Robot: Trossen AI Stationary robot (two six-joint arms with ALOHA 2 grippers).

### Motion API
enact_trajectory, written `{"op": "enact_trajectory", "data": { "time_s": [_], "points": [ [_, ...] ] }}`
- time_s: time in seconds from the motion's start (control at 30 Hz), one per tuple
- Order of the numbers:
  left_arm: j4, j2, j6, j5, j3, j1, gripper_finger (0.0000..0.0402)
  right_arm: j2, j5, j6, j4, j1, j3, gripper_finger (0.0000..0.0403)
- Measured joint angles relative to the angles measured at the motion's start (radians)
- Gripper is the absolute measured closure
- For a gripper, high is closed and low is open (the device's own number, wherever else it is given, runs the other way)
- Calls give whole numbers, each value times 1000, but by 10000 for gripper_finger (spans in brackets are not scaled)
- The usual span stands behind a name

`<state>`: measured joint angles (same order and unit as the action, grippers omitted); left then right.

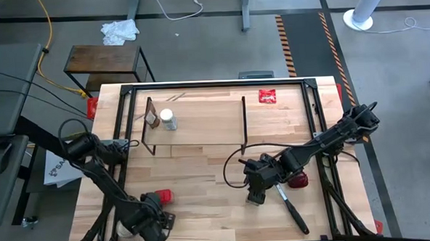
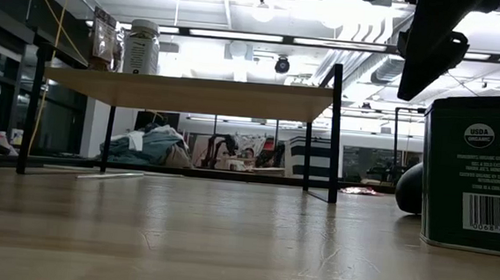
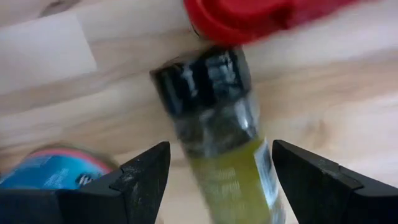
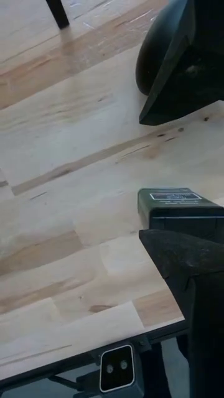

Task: Shelf spices
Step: Put the black seasoning bottle on the shelf

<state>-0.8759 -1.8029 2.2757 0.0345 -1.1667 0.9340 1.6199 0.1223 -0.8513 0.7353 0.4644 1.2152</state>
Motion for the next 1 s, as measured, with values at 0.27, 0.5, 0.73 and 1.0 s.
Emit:
{"op": "enact_trajectory", "data": {
  "time_s": [0.27,0.5,0.73,1.0],
  "points": [
    [26,-52,-2,11,2,-39,142,-6,-6,7,11,0,-1,119],
    [27,-45,-1,15,-4,-29,277,-7,-18,7,26,1,-1,119],
    [21,19,-45,221,-137,63,281,-7,-30,5,34,0,-1,119],
    [-378,133,-390,727,-432,-36,281,-7,-35,-22,38,1,-1,119]
  ]
}}
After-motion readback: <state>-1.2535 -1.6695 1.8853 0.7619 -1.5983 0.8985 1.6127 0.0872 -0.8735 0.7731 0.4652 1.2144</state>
